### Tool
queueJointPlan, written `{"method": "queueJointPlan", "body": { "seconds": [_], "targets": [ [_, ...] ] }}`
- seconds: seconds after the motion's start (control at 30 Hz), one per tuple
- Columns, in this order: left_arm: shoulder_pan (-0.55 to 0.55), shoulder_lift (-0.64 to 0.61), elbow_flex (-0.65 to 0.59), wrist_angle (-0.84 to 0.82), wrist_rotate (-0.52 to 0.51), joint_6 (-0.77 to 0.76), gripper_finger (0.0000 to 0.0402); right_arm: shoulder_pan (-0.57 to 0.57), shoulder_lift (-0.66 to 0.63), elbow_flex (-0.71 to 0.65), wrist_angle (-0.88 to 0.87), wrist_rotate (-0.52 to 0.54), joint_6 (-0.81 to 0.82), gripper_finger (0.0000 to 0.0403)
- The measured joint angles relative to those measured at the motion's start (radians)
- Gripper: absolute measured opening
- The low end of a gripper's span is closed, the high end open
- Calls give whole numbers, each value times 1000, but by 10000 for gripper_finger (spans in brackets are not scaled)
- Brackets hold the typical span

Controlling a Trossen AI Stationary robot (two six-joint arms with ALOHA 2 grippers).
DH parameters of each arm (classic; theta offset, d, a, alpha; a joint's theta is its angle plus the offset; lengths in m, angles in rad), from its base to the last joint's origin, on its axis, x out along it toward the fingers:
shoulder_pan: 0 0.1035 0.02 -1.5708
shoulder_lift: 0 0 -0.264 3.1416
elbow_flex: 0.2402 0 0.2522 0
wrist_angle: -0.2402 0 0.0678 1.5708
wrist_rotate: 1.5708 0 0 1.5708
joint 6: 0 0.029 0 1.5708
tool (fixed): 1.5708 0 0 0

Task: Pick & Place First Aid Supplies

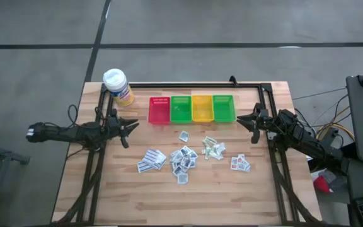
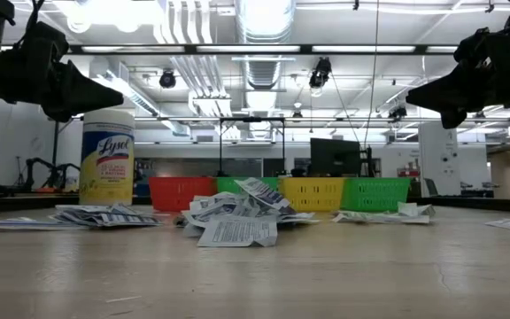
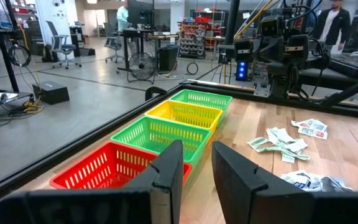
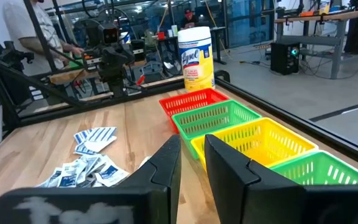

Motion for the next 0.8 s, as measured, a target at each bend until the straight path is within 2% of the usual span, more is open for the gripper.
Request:
{"method": "queueJointPlan", "body": {
  "seconds": [0.53,0.8],
  "targets": [
    [0,0,0,2,0,2,83,0,0,0,0,2,3,89],
    [0,1,-5,140,1,-79,83,0,0,0,20,3,230,74]
  ]
}}
